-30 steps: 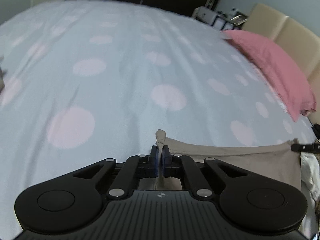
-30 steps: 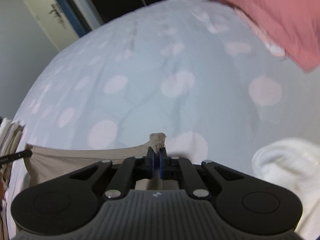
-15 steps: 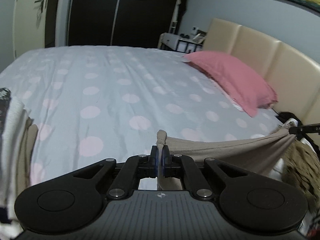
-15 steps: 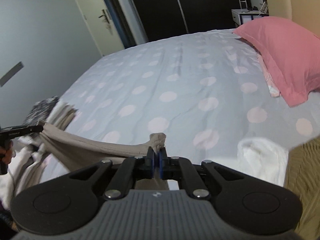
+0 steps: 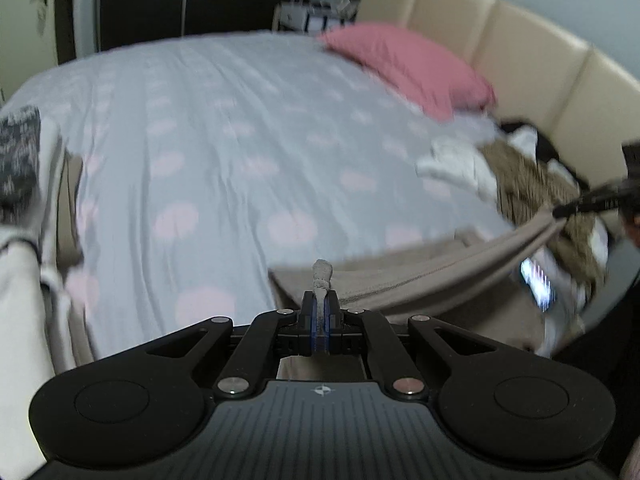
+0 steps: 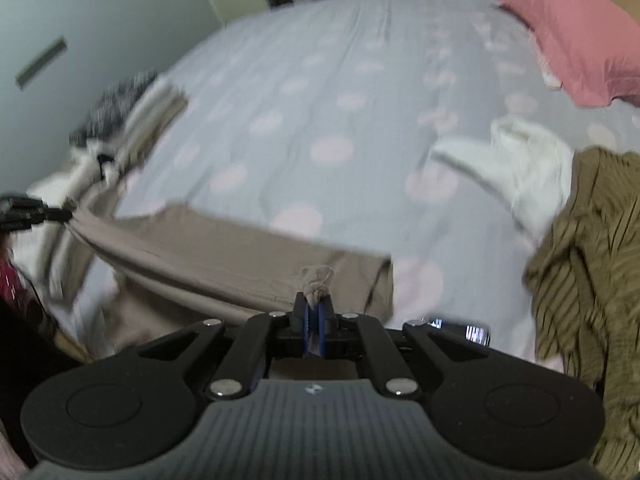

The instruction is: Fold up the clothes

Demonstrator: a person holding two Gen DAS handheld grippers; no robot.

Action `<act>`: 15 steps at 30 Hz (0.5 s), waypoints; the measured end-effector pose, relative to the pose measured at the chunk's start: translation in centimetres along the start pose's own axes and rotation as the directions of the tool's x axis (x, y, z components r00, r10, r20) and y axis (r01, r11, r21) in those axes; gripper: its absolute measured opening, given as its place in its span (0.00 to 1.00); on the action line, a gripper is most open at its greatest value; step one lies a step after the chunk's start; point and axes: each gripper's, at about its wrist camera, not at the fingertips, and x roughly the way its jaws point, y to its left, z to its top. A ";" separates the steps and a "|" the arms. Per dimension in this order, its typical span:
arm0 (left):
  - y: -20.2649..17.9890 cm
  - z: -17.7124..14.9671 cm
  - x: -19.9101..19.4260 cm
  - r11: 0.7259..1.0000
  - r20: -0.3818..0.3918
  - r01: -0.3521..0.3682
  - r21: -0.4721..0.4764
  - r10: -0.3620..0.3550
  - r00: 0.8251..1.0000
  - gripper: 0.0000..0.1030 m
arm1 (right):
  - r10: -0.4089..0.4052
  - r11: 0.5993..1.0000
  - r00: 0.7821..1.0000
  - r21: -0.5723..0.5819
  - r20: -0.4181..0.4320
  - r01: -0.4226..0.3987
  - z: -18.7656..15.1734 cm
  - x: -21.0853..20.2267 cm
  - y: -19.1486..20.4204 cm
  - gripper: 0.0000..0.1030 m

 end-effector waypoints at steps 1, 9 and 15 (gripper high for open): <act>-0.3 -0.8 0.4 1.000 -0.036 -0.006 0.010 0.007 0.999 0.02 | -0.008 1.000 1.000 -0.009 -0.021 0.008 -0.6 0.6 0.2 0.05; -1.0 -6.5 5.4 0.997 -0.248 -0.041 0.068 0.057 0.967 0.02 | -0.056 0.997 0.973 -0.070 -0.222 0.041 -4.9 6.8 1.0 0.05; -1.9 -8.3 6.8 0.992 -0.331 -0.028 0.125 0.068 0.941 0.03 | -0.092 0.986 0.956 -0.156 -0.279 0.050 -6.2 7.7 2.0 0.17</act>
